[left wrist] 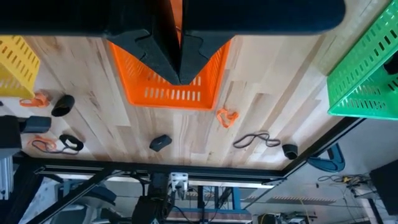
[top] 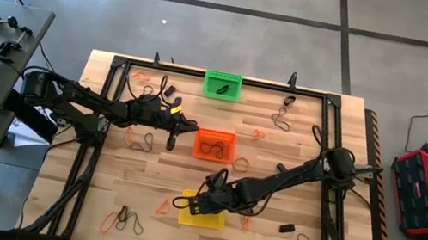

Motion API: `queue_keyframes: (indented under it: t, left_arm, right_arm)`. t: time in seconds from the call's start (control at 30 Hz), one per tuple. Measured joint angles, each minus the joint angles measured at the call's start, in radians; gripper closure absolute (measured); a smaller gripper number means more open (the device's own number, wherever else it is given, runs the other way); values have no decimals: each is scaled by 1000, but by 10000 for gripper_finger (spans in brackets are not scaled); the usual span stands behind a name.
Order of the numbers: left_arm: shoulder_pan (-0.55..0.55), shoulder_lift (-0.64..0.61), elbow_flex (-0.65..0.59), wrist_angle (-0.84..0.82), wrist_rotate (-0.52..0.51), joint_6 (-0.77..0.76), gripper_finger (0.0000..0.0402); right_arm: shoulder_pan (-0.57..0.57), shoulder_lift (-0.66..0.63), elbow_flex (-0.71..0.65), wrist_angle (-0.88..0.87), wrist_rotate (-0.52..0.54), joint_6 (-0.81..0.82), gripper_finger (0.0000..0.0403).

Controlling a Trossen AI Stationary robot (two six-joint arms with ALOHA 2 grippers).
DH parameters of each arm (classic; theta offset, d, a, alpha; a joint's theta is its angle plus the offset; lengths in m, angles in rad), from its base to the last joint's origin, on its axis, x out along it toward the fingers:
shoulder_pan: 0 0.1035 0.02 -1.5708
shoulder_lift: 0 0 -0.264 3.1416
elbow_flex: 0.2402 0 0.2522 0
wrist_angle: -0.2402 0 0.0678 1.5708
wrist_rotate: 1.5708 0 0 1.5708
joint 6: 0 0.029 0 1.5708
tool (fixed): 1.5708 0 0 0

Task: Sort rubber bands into baskets
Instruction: Put the orange rubber band into the yellow bin

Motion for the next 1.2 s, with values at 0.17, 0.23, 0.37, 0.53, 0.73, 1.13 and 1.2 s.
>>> queue_keyframes:
  t: [0.17, 0.23, 0.37, 0.53, 0.73, 1.13, 1.2]
  left_arm:
    - [0, 0, 0, -2, 0, 1, 402]
    - [0, 0, 0, -2, 0, 0, 401]
    - [0, 0, 0, -6, 0, 1, 401]
    - [0, 0, 0, -11, 0, 11, 401]
    - [5, -10, 0, -38, 0, 30, 401]
    - [118, -235, 12, -465, -100, 27, 401]
    - [130, -262, 34, -591, -155, 28, 402]
  right_arm:
    - [-5, 0, 0, -18, -23, -67, 380]
    - [-6, 0, 0, -13, -30, -90, 361]
    - [-7, 0, 0, -15, -55, -123, 310]
    - [-7, -9, 0, -11, -98, -169, 264]
    - [-5, -53, 96, -188, -22, -331, 271]
    - [-130, -86, 173, -453, -26, -820, 392]
    - [-163, -87, 148, -448, -54, -885, 392]
